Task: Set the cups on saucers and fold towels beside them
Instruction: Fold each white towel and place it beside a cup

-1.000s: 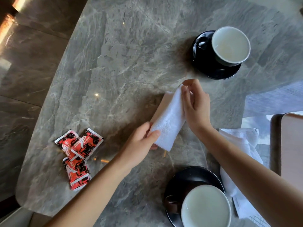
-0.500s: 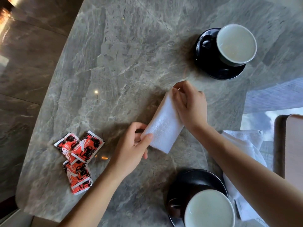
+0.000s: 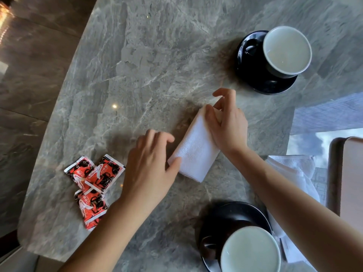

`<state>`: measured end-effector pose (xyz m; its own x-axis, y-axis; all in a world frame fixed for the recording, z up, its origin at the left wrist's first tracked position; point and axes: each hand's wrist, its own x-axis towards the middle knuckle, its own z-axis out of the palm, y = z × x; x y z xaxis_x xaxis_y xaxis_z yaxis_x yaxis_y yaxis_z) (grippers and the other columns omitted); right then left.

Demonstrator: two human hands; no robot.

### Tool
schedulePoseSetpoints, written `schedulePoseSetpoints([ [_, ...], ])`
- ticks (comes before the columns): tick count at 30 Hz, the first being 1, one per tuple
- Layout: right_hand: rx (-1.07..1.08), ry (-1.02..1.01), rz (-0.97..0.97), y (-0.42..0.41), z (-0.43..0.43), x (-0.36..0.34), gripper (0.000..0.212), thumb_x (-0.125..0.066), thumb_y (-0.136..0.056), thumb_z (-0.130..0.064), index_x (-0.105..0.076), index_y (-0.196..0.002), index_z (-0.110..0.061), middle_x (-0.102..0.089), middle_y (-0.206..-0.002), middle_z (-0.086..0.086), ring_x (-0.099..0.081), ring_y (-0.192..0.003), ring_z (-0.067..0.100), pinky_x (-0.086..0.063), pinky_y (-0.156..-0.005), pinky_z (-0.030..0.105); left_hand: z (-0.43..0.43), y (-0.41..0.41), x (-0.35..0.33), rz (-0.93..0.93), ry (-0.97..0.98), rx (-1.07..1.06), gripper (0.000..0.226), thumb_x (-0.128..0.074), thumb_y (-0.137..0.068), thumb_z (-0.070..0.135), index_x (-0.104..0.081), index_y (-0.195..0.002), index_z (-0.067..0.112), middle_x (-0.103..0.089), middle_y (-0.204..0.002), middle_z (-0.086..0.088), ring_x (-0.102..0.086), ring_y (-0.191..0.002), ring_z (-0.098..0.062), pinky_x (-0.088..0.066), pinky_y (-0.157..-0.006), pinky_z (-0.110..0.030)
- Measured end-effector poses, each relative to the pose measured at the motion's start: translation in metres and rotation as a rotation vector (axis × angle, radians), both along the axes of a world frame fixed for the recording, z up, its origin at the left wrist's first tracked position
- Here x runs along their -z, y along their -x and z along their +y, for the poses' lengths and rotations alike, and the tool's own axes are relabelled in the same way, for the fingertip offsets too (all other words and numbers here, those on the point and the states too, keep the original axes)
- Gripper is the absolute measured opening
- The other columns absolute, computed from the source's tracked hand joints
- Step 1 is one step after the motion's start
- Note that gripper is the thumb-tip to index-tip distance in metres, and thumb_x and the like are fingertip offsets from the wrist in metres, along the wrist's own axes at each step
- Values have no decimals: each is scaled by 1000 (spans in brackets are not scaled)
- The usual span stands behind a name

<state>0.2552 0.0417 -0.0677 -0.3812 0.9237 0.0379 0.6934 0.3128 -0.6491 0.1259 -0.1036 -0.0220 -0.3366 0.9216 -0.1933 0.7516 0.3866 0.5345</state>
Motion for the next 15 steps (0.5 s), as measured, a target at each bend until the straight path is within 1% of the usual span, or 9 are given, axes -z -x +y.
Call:
schedulePoseSetpoints([
  [2, 10, 5, -6, 0, 0, 0, 28, -50, -89, -27, -42, -114, -19, -49, -70, -15, -49, -57, 0, -33, -71, 26, 0, -18, -9, 41, -154, 85, 39, -55, -77, 32, -51, -113, 18, -54, -116, 1, -49, -107, -24, -40, -86, -38],
  [3, 14, 8, -7, 0, 0, 0, 28, -51, -89, -27, -43, -115, -19, -49, -70, -14, -47, -57, 4, -32, -71, 26, -2, -29, -9, 41, -177, 153, 44, -54, -77, 34, -51, -118, 17, -52, -125, -2, -47, -116, -26, -39, -95, -42],
  [5, 19, 14, -11, 1, 0, -2, 29, -52, -90, -26, -43, -116, -18, -50, -72, -14, -45, -59, 7, -34, -71, 27, -9, -51, -2, 95, -99, 311, 58, -52, -80, 42, -46, -131, 15, -43, -144, -7, -36, -136, -29, -30, -109, -54],
  [7, 8, 5, -25, 1, -1, -7, 30, -52, -89, -24, -45, -117, -16, -52, -79, -13, -50, -66, 10, -36, -73, 30, -17, -59, 11, 208, 26, 425, 71, -48, -83, 51, -35, -143, 17, -26, -155, -8, -20, -144, -31, -24, -110, -59],
  [9, -30, -77, -91, 2, 0, -14, 34, -52, -85, -20, -47, -118, -15, -56, -94, -7, -54, -84, 15, -35, -77, 31, -21, -57, 22, 271, 84, 472, 75, -44, -84, 56, -26, -147, 19, -17, -157, -9, -14, -144, -31, -22, -110, -60],
  [10, -57, -135, -142, 3, 0, -17, 36, -52, -81, -19, -49, -117, -16, -56, -103, -4, -51, -94, 17, -34, -79, 31, -22, -56, 26, 280, 84, 480, 76, -41, -85, 57, -23, -148, 20, -17, -157, -9, -13, -144, -31, -21, -110, -60],
  [12, -123, -211, -212, 8, -3, -22, 39, -51, -78, -21, -49, -117, -18, -54, -116, -1, -44, -105, 19, -34, -85, 35, -23, -58, 32, 289, 77, 483, 76, -37, -85, 58, -22, -148, 19, -19, -157, -10, -14, -144, -32, -17, -110, -61],
  [14, -204, -230, -258, 15, -8, -23, 41, -50, -81, -24, -49, -121, -19, -49, -132, 1, -40, -119, 22, -32, -98, 40, -24, -61, 36, 293, 75, 484, 76, -36, -85, 59, -22, -148, 18, -21, -156, -10, -14, -144, -32, -15, -111, -61],
  [15, -244, -220, -297, 18, -10, -21, 41, -49, -83, -23, -49, -124, -18, -45, -139, 3, -36, -128, 24, -28, -106, 43, -25, -62, 38, 296, 79, 481, 77, -35, -86, 59, -22, -148, 18, -21, -156, -10, -14, -144, -32, -14, -111, -60],
])
